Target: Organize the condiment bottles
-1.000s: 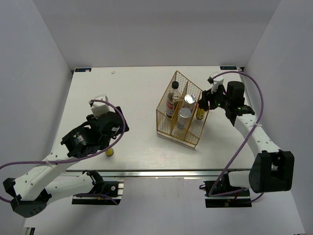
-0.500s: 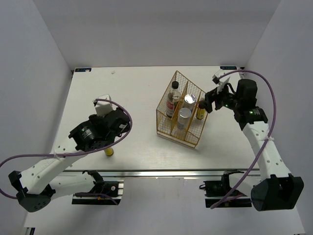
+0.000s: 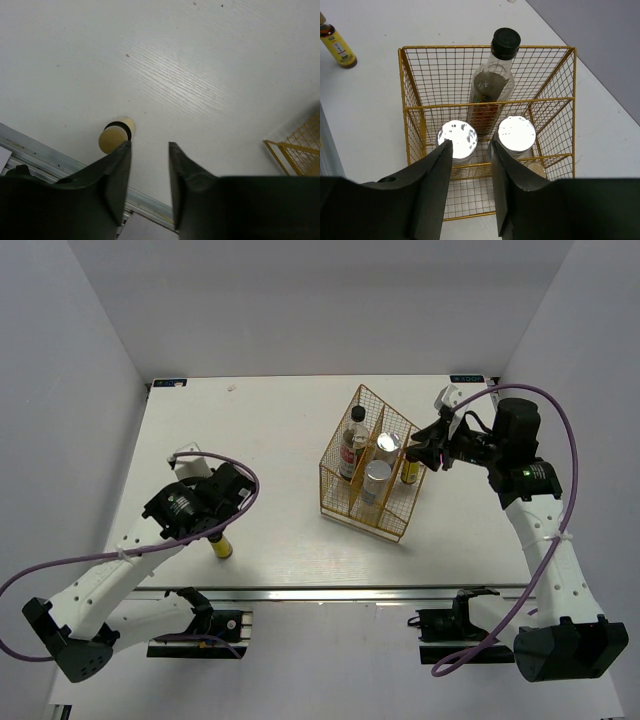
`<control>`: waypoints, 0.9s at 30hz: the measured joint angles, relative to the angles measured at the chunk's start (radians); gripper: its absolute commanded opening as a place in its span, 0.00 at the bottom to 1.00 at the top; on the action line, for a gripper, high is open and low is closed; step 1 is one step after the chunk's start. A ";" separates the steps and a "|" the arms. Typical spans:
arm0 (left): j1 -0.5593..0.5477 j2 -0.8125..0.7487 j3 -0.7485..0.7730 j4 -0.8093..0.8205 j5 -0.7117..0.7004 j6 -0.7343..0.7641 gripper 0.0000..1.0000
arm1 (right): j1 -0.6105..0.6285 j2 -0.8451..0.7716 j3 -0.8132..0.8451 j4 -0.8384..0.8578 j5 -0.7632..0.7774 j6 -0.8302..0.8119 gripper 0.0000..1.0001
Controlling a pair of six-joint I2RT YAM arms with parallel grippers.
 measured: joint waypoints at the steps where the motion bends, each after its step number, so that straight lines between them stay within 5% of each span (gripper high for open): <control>1: 0.015 -0.010 -0.017 0.000 0.008 -0.006 0.54 | 0.000 0.002 -0.001 -0.002 -0.007 0.000 0.44; 13: 0.074 -0.077 -0.252 -0.016 0.126 -0.155 0.82 | 0.000 0.002 -0.046 0.027 -0.032 0.059 0.51; 27: 0.233 -0.040 -0.311 0.129 0.133 -0.065 0.69 | 0.000 0.002 -0.055 0.057 -0.031 0.103 0.51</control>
